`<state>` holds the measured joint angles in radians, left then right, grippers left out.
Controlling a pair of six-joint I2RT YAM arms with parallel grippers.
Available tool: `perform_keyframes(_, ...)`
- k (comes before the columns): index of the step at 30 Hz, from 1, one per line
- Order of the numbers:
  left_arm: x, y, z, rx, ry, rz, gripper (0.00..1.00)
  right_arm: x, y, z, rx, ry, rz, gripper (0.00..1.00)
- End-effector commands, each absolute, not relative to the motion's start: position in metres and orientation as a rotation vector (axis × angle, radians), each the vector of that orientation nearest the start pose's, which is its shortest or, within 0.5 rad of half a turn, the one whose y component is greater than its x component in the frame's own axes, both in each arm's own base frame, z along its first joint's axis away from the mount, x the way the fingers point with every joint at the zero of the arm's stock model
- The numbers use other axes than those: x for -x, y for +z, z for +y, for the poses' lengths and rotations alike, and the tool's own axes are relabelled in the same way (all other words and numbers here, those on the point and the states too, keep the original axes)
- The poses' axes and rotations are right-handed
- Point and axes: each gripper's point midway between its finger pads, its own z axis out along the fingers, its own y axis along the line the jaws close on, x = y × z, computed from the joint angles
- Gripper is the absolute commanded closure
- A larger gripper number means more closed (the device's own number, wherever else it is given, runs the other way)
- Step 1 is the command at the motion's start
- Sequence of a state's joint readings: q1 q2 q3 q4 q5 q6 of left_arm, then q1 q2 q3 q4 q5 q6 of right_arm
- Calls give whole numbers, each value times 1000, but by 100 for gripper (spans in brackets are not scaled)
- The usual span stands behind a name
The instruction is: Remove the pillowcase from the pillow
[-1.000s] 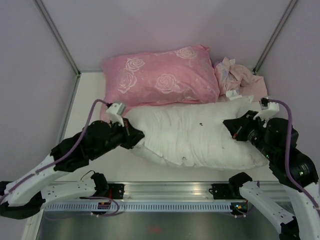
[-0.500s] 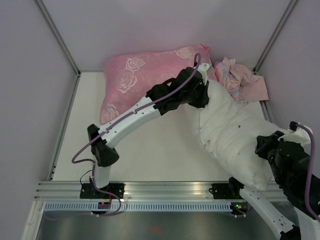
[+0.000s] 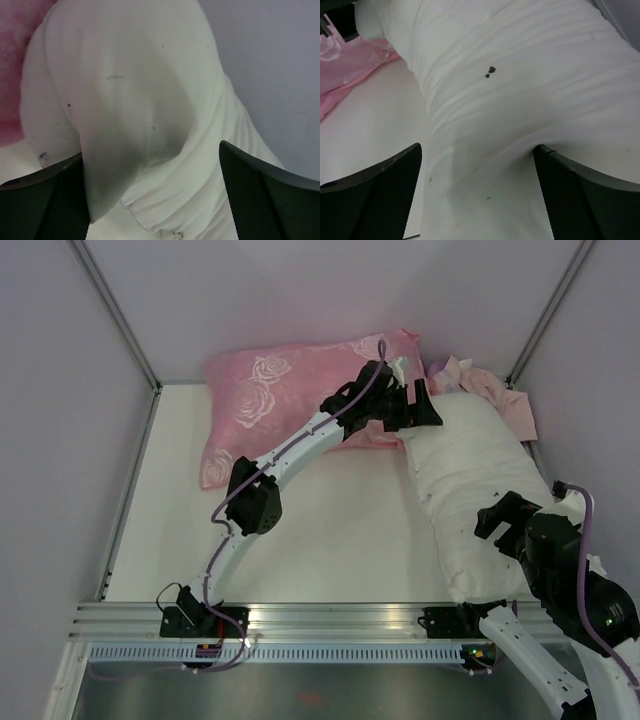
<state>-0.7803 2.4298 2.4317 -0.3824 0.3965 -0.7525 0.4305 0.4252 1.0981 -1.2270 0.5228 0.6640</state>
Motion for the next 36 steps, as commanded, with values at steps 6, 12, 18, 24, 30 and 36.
perform_keyframes(6,-356,386,-380,-158,-997,1934,0,-165,345,1,-399,148,1841,2)
perform_keyframes(12,-300,385,-296,-86,-863,1937,0,-203,357,77,-168,418,1923,2)
perform_keyframes(18,-235,355,-254,-116,-951,1944,3,-233,251,129,-232,593,2142,2)
perform_keyframes(24,-202,315,-223,-64,-963,1981,4,-277,159,87,-433,221,2256,2)
perform_keyframes(30,-177,296,-212,-68,-1015,2009,5,-337,115,5,-648,61,2265,2)
perform_keyframes(36,-160,284,-205,-73,-1053,2017,6,-428,133,6,-491,92,2301,2)
